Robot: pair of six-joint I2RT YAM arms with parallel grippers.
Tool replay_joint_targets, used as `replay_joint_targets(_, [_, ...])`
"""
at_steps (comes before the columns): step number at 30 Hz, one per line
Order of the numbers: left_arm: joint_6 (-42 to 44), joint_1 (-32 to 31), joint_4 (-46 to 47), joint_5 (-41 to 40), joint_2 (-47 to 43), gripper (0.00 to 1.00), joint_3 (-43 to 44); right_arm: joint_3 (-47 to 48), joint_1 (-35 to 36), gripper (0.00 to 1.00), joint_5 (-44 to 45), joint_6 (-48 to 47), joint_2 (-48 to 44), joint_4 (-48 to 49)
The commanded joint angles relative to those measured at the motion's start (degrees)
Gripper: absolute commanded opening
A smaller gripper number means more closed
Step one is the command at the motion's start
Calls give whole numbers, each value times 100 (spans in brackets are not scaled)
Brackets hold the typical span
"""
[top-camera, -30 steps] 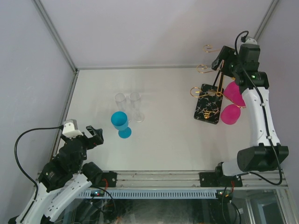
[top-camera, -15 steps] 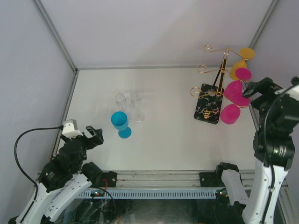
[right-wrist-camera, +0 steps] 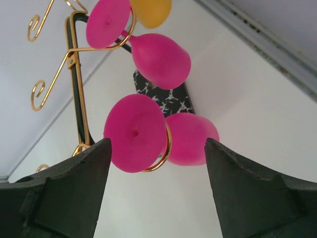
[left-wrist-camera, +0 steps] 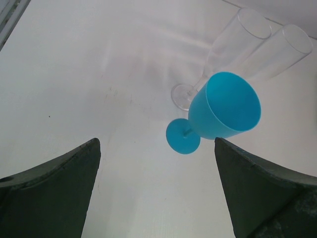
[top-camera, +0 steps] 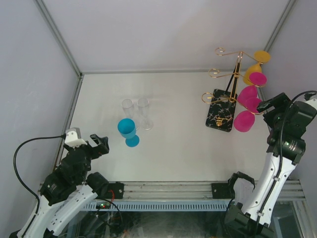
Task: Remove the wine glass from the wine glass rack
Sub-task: Adjust the wine rack at the center of the board, then pick up the wine glass from the wine rack.
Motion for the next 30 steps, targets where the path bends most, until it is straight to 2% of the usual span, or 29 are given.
replay_joint_targets(1, [38,38,268,99,-16,100,-83,20,-148,74,-621,235,31,172])
replay_joint_targets(10, [25,38,226,16,-157,99,-66,-39,-511,62,-1071,263,389,155])
replay_joint_targets(23, [-32,38,151,-310,-162,100,0,-40,-591,58,-1473,125,451,-84])
replay_joint_targets(26, [-81,38,82,-401,-132,100,20,-37,-588,55,-1647,129,388,11])
replay_joint_targets(30, [-133,38,31,-497,-201,100,32,-39,-600,51,-1337,45,254,85])
